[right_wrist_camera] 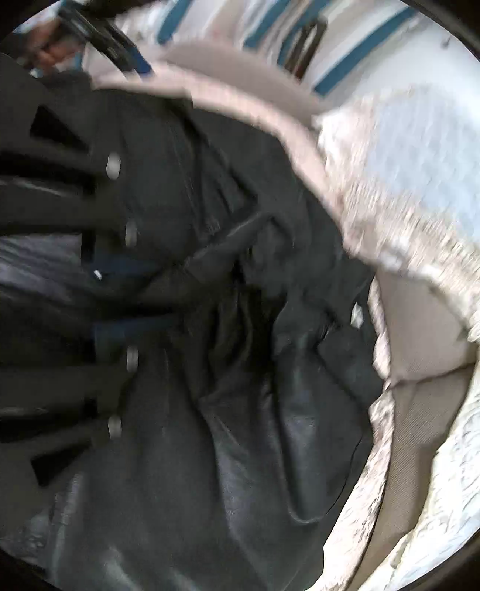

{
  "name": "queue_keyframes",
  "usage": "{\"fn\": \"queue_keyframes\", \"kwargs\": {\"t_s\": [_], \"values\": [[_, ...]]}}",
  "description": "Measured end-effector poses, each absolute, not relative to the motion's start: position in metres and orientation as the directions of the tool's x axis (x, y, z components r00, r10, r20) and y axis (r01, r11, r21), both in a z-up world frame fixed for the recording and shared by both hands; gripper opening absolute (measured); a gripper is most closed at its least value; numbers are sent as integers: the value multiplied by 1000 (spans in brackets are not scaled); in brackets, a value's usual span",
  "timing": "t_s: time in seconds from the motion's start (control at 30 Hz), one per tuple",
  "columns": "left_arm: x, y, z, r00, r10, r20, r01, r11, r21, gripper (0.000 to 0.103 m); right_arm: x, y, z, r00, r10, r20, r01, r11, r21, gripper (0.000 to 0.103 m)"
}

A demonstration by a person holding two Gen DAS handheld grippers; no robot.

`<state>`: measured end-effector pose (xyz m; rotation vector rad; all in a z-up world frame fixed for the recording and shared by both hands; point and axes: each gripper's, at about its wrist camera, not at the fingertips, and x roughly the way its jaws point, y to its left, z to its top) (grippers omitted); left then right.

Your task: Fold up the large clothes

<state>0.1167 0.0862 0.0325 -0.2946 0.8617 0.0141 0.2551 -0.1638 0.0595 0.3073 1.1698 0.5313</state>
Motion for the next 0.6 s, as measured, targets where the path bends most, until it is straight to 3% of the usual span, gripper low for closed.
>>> {"fn": "queue_keyframes", "kwargs": {"t_s": [0.13,0.3,0.6], "values": [[141,61,46,664,-175,-727,-55,958,-280,61,233,-203,87,364,555,-748,-245,832,498,56],[191,10,47,625,-280,-729,53,947,-317,64,220,-279,88,472,404,-784,-98,908,408,56],[292,-58,-26,406,-367,-837,49,923,-381,60,204,-354,66,493,298,-818,76,921,381,56]]}}
